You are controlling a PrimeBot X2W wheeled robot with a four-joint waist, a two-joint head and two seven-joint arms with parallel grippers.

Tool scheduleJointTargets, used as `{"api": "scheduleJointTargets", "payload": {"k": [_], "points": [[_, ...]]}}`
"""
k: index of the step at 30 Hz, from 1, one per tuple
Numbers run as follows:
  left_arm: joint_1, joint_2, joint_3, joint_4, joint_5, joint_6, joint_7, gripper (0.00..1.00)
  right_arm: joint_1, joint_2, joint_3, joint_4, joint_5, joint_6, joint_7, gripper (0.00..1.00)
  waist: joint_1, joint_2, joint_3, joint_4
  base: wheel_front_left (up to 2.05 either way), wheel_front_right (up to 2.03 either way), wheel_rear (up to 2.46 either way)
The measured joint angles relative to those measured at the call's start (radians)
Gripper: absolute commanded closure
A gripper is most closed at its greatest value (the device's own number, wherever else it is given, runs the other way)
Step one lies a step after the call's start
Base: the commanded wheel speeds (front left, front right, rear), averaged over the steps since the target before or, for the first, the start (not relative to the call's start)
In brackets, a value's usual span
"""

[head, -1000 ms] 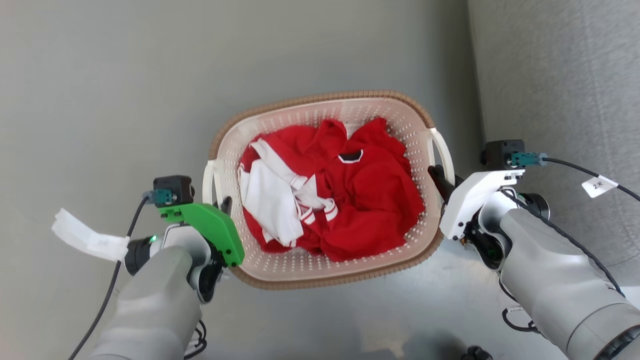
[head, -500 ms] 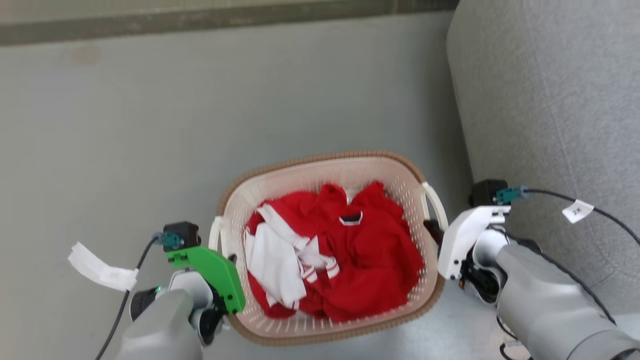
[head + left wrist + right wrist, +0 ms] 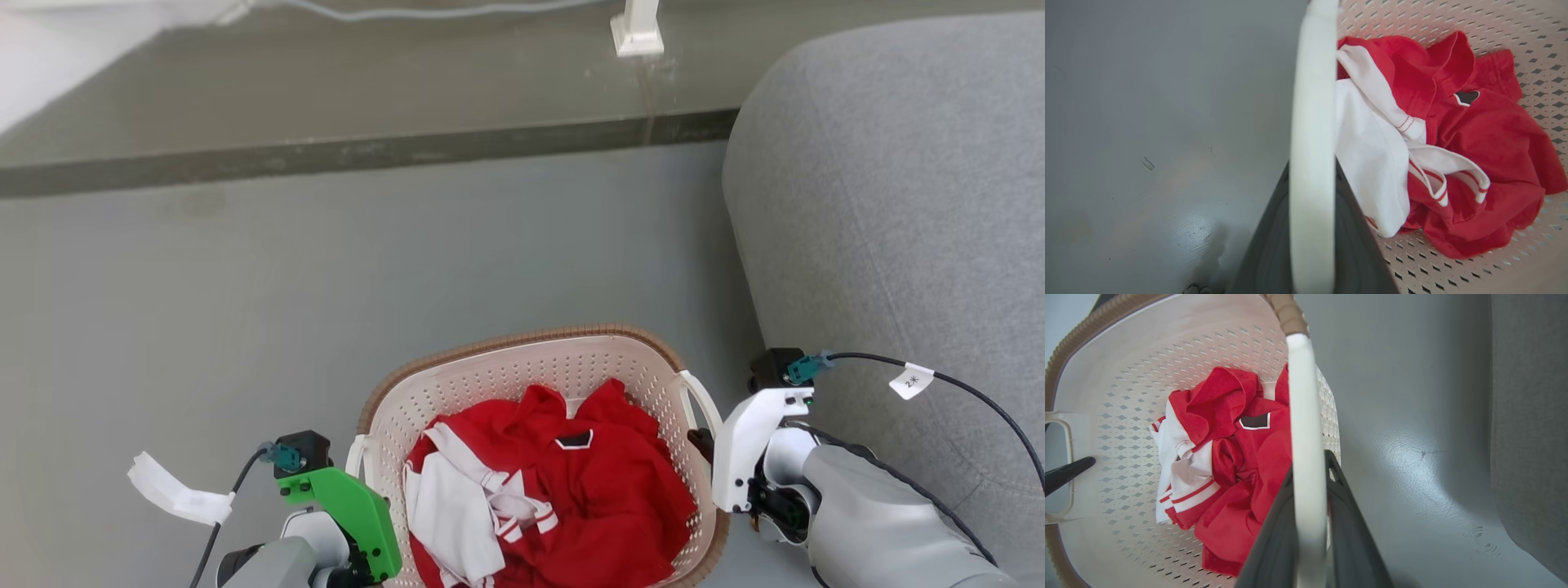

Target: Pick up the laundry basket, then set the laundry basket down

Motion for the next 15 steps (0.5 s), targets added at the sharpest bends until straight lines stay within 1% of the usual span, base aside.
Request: {"api": "scheduleJointTargets", "payload": {"k": [7,15], "points": [[0.004,0.001,-0.009,-0.002,-0.009,-0.003,0.024,1.00,0.002,0.000,0.004,0.004,0.021,0.000,0.020,1.00,0.0000,0.0000,-0.059,0.002,0.00,0.00,0.00],[0.005,0.001,-0.015,-0.002,-0.025,-0.003,0.034,1.00,0.003,-0.001,0.010,0.010,0.033,0.000,0.035,1.00,0.0000,0.0000,-0.064,0.004,0.00,0.00,0.00]]}}
